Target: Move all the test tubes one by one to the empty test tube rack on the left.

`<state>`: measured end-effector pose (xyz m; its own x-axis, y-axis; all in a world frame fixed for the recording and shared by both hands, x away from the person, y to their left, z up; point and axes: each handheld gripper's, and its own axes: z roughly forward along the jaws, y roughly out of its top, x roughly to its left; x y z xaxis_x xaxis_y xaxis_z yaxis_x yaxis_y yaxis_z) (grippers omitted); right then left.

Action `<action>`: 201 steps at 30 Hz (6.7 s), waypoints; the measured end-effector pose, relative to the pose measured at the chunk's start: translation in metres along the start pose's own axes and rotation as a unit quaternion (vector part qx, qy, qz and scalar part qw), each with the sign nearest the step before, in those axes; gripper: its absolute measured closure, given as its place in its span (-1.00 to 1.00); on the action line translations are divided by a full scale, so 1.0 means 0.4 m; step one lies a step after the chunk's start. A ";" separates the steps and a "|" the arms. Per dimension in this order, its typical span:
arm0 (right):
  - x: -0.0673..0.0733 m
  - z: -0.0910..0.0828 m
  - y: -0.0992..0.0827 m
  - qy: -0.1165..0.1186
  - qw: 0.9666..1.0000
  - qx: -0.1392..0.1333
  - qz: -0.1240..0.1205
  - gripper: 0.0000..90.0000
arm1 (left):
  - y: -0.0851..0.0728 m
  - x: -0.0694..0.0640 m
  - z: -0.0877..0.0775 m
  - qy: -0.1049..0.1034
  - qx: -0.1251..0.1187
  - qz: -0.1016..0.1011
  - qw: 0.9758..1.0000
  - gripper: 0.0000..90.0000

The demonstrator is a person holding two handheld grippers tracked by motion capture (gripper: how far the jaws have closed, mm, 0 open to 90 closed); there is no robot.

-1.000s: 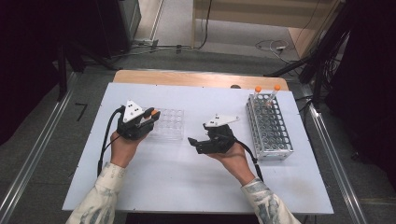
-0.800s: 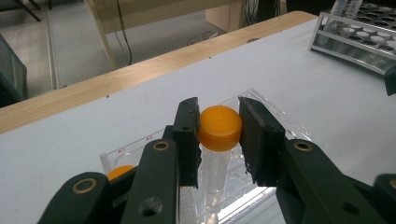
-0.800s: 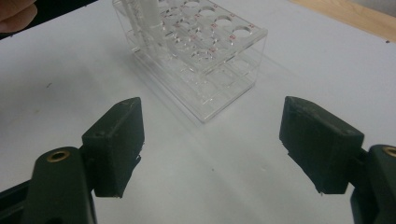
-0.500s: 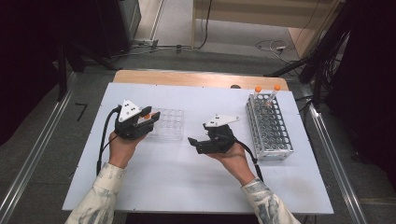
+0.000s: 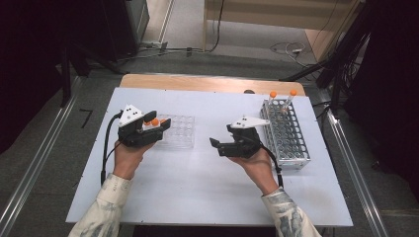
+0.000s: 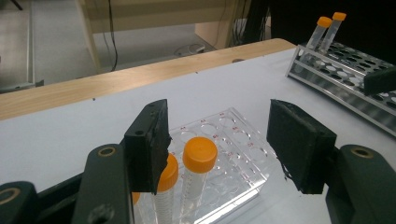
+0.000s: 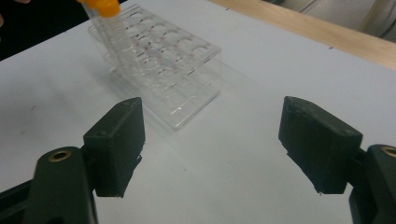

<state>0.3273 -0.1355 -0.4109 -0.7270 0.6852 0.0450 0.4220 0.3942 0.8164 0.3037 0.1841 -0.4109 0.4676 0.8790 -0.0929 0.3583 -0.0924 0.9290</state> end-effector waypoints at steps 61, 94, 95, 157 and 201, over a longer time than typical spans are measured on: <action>-0.608 -0.061 -0.053 -0.219 0.963 0.007 0.156 0.06 | 0.003 0.016 -0.013 0.024 -0.010 -0.028 0.999 -0.39; -0.634 -0.038 -0.040 -0.213 0.969 0.017 0.122 0.59 | 0.003 0.008 -0.008 0.015 -0.010 -0.024 1.000 -0.38; -0.631 -0.040 -0.038 -0.216 0.969 0.017 0.120 0.59 | 0.003 0.007 -0.007 0.016 -0.011 -0.024 1.000 -0.38; -0.294 -0.169 0.027 -0.119 0.992 -0.044 0.010 0.60 | 0.005 -0.015 0.000 0.017 -0.001 -0.023 1.000 -0.56; -0.040 0.027 -0.025 0.021 0.999 0.003 -0.043 0.60 | -0.003 -0.120 0.027 -0.064 0.010 0.000 0.998 -0.56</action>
<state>0.3407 -0.1437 -0.4261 -0.7829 0.6221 -0.0007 0.3598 0.4537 0.8153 0.2893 0.1369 -0.4115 0.5670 0.8119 -0.1389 0.3741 -0.1036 0.9216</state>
